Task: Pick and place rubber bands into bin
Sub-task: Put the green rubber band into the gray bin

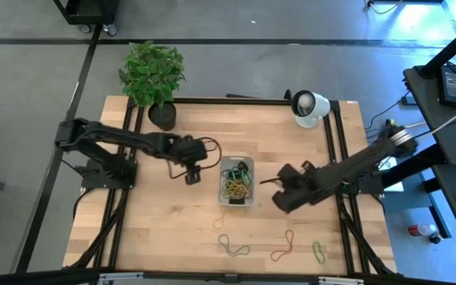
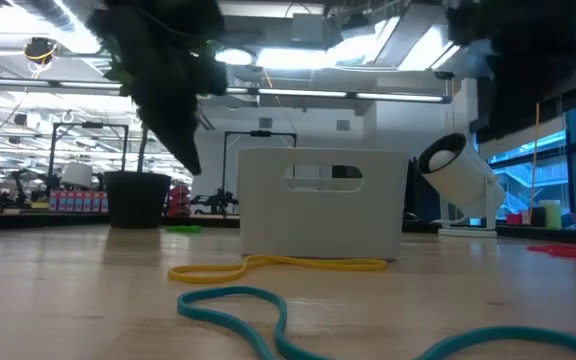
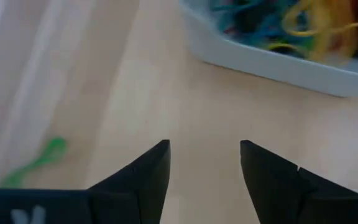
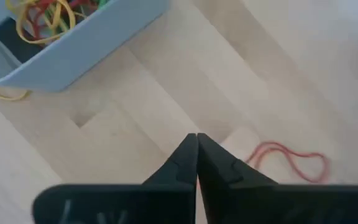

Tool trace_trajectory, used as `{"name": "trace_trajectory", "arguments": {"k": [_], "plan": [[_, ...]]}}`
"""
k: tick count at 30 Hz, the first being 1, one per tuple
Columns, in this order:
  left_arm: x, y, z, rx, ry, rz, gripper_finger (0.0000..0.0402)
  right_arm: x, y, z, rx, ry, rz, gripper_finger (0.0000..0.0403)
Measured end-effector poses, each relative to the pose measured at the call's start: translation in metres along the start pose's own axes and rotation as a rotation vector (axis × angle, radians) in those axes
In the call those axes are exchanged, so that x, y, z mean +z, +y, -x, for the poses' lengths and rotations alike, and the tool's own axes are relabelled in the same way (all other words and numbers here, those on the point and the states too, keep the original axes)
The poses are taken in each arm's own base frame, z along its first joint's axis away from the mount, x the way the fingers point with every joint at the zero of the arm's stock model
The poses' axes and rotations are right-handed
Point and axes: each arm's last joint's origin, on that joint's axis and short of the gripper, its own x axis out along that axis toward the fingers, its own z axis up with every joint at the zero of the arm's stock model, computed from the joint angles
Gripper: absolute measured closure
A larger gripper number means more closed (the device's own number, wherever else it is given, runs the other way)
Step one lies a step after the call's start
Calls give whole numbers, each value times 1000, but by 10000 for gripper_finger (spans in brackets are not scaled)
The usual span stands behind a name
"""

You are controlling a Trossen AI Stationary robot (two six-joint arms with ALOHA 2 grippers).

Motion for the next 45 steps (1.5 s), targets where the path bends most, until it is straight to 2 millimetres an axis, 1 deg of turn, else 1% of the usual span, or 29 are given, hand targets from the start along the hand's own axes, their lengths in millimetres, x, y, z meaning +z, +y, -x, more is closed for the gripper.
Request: {"name": "trace_trajectory", "arguments": {"k": [3,6,9,12,15,20,23,27,30,32,34,37,40,43,45], "plan": [[16,10,-9,58,100,-34,214,-16,-25,-8,119,-39,-56,398],[33,26,-19,104,216,-25,210,-27,-44,-16,212,-78,-105,398],[48,45,-32,136,318,-20,208,-37,-62,-24,260,-98,-137,394],[56,62,-47,141,430,-89,208,-45,-76,-31,277,-108,-152,393],[56,77,-60,166,550,-206,208,-50,-85,-34,293,-116,-161,392],[47,99,-85,263,701,-370,208,-54,-92,-35,321,-132,-128,392],[40,111,-98,271,766,-407,211,-54,-93,-34,326,-135,-108,392],[35,124,-106,199,782,-399,223,-54,-93,-34,328,-138,-102,392],[33,130,-110,131,777,-404,244,-53,-93,-34,329,-139,-102,392],[32,131,-111,93,773,-415,269,-53,-93,-34,329,-139,-100,392],[32,132,-111,68,770,-414,307,-53,-93,-34,327,-142,-82,392],[31,129,-111,66,772,-397,378,-53,-93,-34,325,-145,-60,392],[32,123,-111,110,777,-370,396,-53,-93,-34,325,-146,-55,392],[36,116,-105,155,751,-320,398,-54,-93,-34,324,-146,-51,392],[39,108,-97,141,714,-269,399,-53,-93,-34,324,-147,-51,392]]}}
